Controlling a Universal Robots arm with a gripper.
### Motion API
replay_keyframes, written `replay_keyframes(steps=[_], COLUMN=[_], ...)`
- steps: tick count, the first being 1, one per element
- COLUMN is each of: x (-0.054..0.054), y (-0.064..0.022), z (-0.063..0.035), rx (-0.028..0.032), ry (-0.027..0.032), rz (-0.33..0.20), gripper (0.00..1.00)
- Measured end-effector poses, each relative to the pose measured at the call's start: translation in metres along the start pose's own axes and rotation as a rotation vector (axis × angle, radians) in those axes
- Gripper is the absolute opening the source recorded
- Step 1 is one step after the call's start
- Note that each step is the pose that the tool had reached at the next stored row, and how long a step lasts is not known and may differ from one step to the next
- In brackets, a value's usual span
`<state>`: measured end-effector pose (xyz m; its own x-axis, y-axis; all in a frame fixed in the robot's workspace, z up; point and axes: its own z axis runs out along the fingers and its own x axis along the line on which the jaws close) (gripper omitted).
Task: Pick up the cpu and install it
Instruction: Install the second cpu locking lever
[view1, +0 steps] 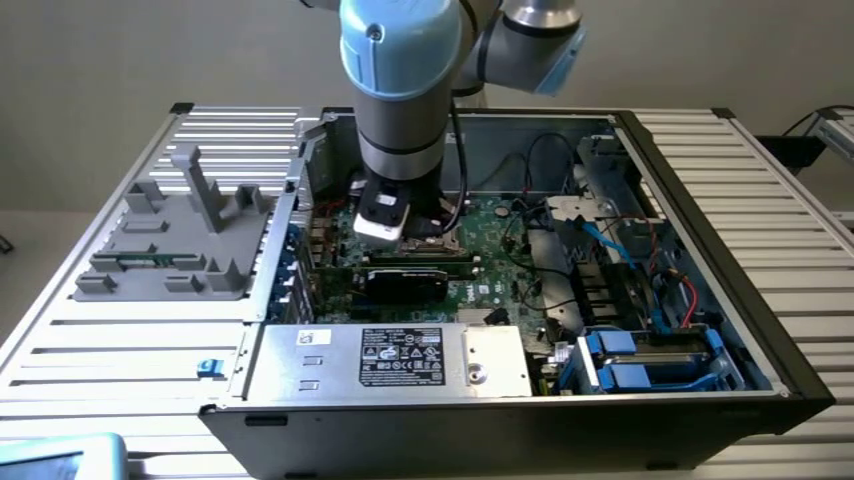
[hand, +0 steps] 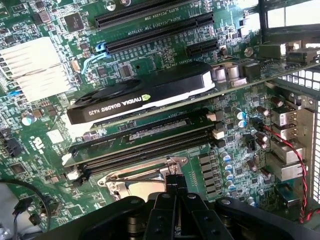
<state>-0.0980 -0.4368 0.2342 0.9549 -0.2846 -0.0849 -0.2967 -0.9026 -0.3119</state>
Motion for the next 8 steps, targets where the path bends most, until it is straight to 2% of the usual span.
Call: replay_keyframes(steps=[8], x=[-0.0052], y=[0.0032], z=[0.0077], rx=[-0.0014], ry=[-0.0036], rz=[0.003], gripper=[0.11])
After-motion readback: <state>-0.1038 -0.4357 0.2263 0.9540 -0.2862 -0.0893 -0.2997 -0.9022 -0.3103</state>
